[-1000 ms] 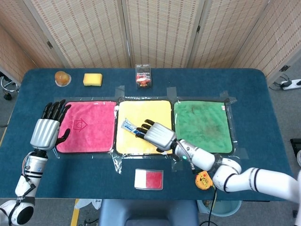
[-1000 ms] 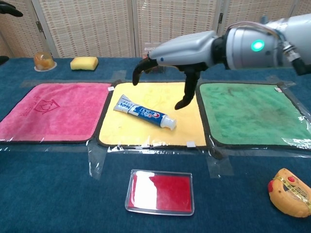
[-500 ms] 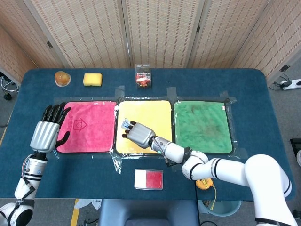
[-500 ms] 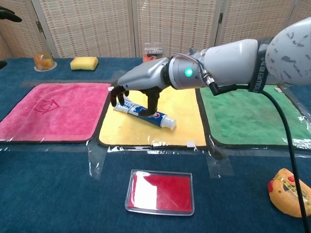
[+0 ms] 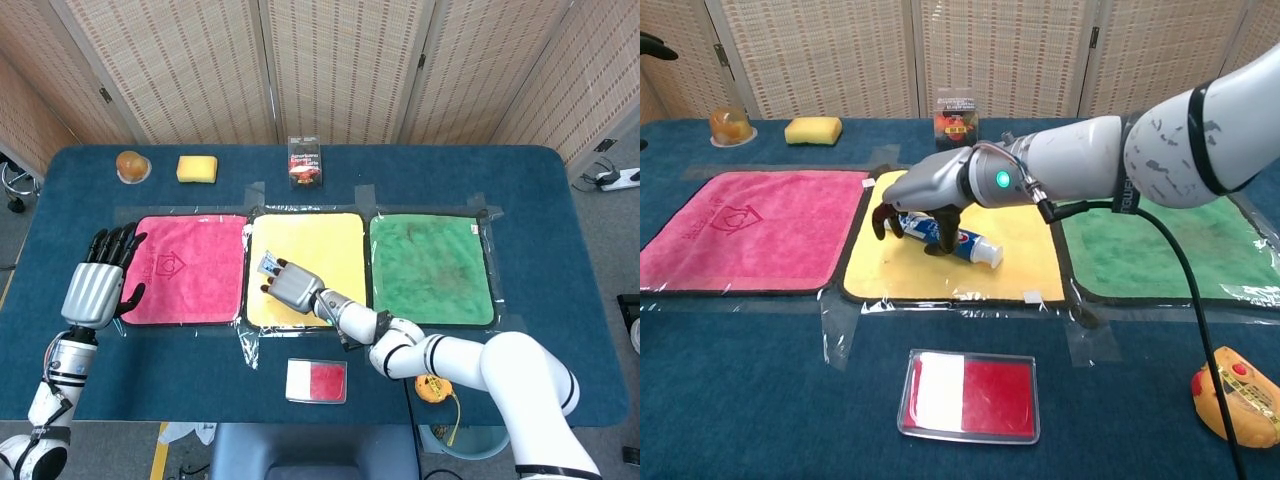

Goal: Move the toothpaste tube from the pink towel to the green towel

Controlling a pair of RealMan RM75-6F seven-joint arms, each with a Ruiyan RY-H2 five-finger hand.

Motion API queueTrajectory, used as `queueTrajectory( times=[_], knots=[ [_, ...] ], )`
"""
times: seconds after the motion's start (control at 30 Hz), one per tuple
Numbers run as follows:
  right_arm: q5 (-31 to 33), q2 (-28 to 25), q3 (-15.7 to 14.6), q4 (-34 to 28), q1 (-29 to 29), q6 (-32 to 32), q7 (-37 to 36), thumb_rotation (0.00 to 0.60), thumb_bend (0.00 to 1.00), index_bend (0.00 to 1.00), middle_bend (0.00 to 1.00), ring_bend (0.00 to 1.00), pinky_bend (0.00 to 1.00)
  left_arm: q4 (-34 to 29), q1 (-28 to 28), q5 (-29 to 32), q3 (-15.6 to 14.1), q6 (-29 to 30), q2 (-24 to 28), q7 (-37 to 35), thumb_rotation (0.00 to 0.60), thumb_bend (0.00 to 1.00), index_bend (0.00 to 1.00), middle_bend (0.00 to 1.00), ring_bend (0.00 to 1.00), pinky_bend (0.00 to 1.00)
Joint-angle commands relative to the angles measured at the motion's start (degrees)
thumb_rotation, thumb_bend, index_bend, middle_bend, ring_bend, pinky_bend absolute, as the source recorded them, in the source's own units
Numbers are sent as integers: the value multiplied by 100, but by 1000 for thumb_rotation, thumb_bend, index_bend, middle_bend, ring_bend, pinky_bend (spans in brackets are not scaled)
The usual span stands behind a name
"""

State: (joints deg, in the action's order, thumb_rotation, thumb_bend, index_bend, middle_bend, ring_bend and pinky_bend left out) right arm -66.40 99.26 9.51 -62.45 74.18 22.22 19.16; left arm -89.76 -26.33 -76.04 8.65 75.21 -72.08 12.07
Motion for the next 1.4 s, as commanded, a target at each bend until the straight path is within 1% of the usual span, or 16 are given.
queueTrajectory(
  times=[0.03,0.2,0.43,0.53,0.67,0.7,0.77,0.83,0.93,1.0,1.07,1.13,1.2,1.4],
  knots=[
    [-4,56,-135,145,54,26,130,600,511,185,296,133,39,27,13,-25,-7,-7,-15,-39,600,427,113,51,25,10],
    [122,-143,-315,70,-14,196,362,600,511,185,330,130,36,107,38,-55,4,-8,-55,-143,600,427,113,51,25,9],
    [423,-710,-612,-443,-246,462,658,600,511,185,333,131,36,151,22,-114,25,-40,-113,-202,600,427,112,51,25,9],
    [539,-1022,-750,-757,-391,637,761,600,511,185,333,132,36,156,14,-136,38,-47,-130,-208,600,427,112,51,25,9],
    [807,-1644,-1012,-1321,-519,800,1057,600,511,185,338,148,40,179,4,-152,50,-69,-146,-218,600,427,111,51,25,9],
    [848,-1776,-1036,-1478,-538,885,1117,600,511,185,340,162,47,187,2,-156,50,-76,-150,-222,600,427,111,51,25,9],
    [811,-2018,-991,-1827,-616,1145,1106,600,511,185,341,183,57,207,-1,-162,55,-85,-159,-236,600,427,111,51,25,9],
    [645,-2143,-869,-2037,-690,1350,937,600,510,185,303,195,61,229,-6,-156,66,-98,-175,-249,600,427,111,51,25,9],
    [455,-2133,-680,-2069,-719,1422,614,600,511,185,168,180,61,241,-7,-131,75,-124,-196,-274,600,427,112,51,25,9],
    [365,-2036,-566,-1936,-691,1372,412,600,511,185,116,164,61,251,1,-127,69,-132,-202,-265,600,427,115,51,25,10],
    [386,-1874,-490,-1703,-625,1254,304,600,511,185,122,148,61,260,19,-129,62,-118,-204,-260,600,427,116,51,25,10],
    [469,-1673,-452,-1427,-533,1101,287,600,511,186,167,133,61,264,40,-117,60,-110,-200,-278,600,427,116,51,25,10],
    [547,-1472,-431,-1207,-454,987,290,600,511,188,190,132,61,270,58,-109,60,-101,-196,-291,600,427,118,51,25,9],
    [770,-825,-502,-507,-140,697,642,600,511,197,200,130,61,293,109,-120,40,-78,-186,-333,600,427,119,51,25,9]
  ],
)
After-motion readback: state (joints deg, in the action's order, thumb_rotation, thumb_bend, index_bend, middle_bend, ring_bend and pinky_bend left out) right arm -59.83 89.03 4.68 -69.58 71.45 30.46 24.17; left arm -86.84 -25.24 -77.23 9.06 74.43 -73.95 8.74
